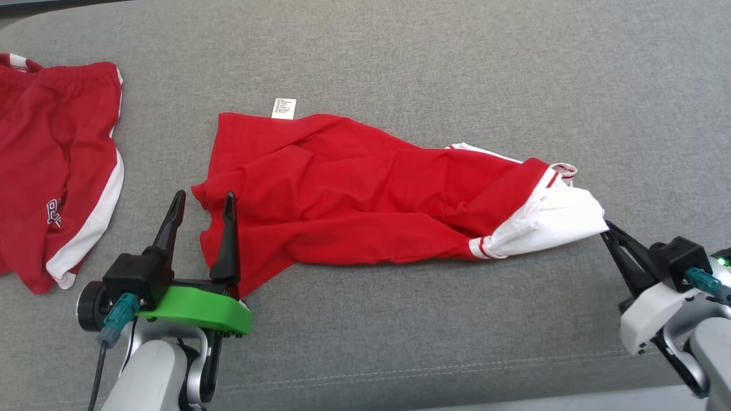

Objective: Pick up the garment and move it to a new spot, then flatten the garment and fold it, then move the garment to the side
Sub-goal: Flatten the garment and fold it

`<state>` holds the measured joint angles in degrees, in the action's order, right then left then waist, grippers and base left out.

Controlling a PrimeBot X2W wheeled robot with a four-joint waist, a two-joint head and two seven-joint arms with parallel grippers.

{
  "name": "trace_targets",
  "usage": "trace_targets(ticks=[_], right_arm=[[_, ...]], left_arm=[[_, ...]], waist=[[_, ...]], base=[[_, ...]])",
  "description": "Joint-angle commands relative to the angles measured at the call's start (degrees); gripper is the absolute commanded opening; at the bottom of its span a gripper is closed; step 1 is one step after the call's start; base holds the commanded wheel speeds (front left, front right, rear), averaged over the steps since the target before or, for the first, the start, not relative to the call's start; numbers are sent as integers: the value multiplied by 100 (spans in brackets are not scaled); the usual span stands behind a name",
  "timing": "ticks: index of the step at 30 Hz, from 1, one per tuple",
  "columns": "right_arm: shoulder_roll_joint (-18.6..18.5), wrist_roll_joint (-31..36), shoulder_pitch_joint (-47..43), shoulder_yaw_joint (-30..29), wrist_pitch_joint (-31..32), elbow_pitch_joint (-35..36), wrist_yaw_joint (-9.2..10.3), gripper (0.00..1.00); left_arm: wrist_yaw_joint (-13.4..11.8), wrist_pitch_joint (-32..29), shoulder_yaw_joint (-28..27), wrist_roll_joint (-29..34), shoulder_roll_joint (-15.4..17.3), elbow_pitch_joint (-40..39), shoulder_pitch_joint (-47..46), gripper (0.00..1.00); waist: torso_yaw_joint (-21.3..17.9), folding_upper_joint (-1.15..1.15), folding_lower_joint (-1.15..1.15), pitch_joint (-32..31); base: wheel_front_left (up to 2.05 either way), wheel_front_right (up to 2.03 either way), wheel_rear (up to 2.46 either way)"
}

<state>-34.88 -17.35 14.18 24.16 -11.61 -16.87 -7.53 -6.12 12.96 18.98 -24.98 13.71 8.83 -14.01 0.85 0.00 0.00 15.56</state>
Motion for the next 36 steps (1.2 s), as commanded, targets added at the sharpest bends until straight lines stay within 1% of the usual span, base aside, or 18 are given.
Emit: trace_targets(ticks=[1, 3, 6, 8, 9, 10, 11, 14, 16, 20, 22, 23, 24, 26, 30, 33, 36], right_arm=[[254, 68, 79, -109, -100, -183, 8, 0], [470, 102, 52, -37, -157, -364, 7, 0], [645, 83, -6, 136, -213, -589, 9, 0], [808, -33, -60, 81, -252, -719, 9, 0], [876, -98, -113, 37, -276, -768, 8, 22], [941, -167, -172, -39, -289, -798, 8, 91], [992, -241, -226, -143, -314, -810, 8, 100], [1125, -372, -435, -500, -340, -715, 8, 100], [1230, -445, -607, -799, -353, -518, 8, 100], [1512, -463, -924, -1560, -350, 178, 8, 100], [1701, -501, -1037, -1839, -349, 532, 7, 100], [1701, -501, -1037, -1839, -349, 532, 7, 100], [1765, -448, -1073, -1956, -349, 689, 6, 100], [1927, -419, -1126, -2164, -350, 941, 7, 100], [2230, -339, -1110, -2495, -351, 1213, 7, 100], [2430, -195, -1056, -2618, -295, 1357, 4, 100], [2563, -37, -1142, -2535, -165, 1490, 5, 100]], left_arm=[[-32, 1, -10, -29, 52, -20, 71, 100], [-37, -22, -2, -53, 49, -8, 78, 100], [-42, -57, 13, -86, 43, 21, 109, 100], [-40, -69, 25, -112, 44, 53, 146, 100], [-44, -71, 28, -126, 48, 64, 162, 100], [-50, -75, 25, -131, 54, 72, 175, 100], [-60, -84, 25, -129, 64, 82, 184, 100], [-91, -105, 14, -128, 99, 96, 228, 100], [-112, -102, -5, -121, 140, 92, 266, 100], [-213, -84, -75, -63, 248, 70, 342, 100], [-272, -64, -122, -49, 301, 36, 389, 100], [-272, -64, -122, -49, 301, 36, 389, 100], [-300, -70, -137, -53, 319, 20, 420, 100], [-341, -56, -174, -25, 369, -9, 459, 100], [-411, -23, -229, 0, 458, -97, 550, 100], [-448, -1, -230, 60, 521, -190, 609, 100], [-478, 24, -186, 115, 567, -262, 729, 100]], waist=[[-2, 0, 0, -22], [23, 0, 0, -42], [48, 0, 0, -67], [57, 0, 0, -104], [59, 0, 0, -124], [62, 0, 0, -143], [64, 0, 0, -162], [54, 0, 0, -235], [36, 0, 0, -282], [-22, 0, 0, -409], [-45, 0, 0, -478], [-45, 0, 0, -478], [-49, 0, 0, -516], [-55, 0, 0, -598], [-43, 0, 0, -745], [-28, 0, 0, -858], [-19, 0, 0, -964]], base=[[0, 0, 0], [0, 0, 0], [0, 0, 0], [0, 0, 0], [0, 0, 0], [0, 0, 0], [0, 0, 0], [0, 0, 0], [0, 0, 0], [0, 0, 0], [0, 0, 0], [0, 0, 0], [0, 0, 0], [0, 0, 0], [0, 0, 0], [0, 0, 0], [0, 0, 0]])
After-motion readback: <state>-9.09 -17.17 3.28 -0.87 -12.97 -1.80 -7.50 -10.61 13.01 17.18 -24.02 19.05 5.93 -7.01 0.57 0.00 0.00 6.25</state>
